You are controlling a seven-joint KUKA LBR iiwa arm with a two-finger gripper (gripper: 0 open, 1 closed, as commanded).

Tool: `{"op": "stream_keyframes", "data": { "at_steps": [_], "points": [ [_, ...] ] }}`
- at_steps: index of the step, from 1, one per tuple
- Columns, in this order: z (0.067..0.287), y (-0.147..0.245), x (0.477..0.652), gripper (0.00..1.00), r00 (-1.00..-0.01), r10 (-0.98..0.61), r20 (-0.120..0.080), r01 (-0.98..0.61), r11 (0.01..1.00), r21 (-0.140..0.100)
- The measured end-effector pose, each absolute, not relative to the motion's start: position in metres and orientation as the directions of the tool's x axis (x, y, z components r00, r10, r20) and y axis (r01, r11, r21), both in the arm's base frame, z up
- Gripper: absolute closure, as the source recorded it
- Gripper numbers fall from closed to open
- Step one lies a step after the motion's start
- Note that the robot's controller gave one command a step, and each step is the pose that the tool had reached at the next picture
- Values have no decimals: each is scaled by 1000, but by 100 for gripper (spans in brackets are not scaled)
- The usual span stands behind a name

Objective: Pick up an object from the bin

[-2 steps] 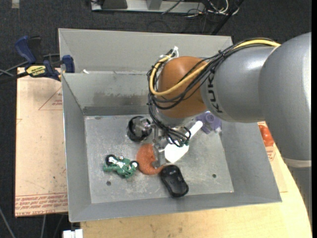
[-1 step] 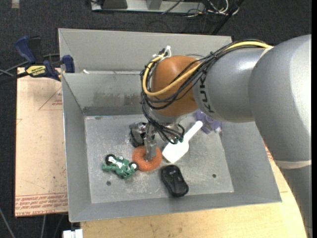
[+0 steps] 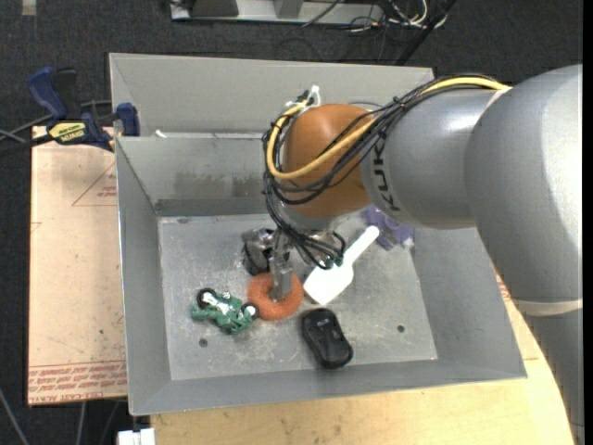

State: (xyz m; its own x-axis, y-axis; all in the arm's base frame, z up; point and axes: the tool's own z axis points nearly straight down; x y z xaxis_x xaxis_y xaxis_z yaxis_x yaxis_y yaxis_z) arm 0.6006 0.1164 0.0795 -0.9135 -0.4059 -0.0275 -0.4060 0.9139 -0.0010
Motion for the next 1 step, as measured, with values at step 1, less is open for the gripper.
{"op": "stream_keyframes", "data": {
  "at_steps": [1],
  "points": [
    [229, 109, 607, 100, -901, -432, -36, -432, 902, -4]
  ]
}}
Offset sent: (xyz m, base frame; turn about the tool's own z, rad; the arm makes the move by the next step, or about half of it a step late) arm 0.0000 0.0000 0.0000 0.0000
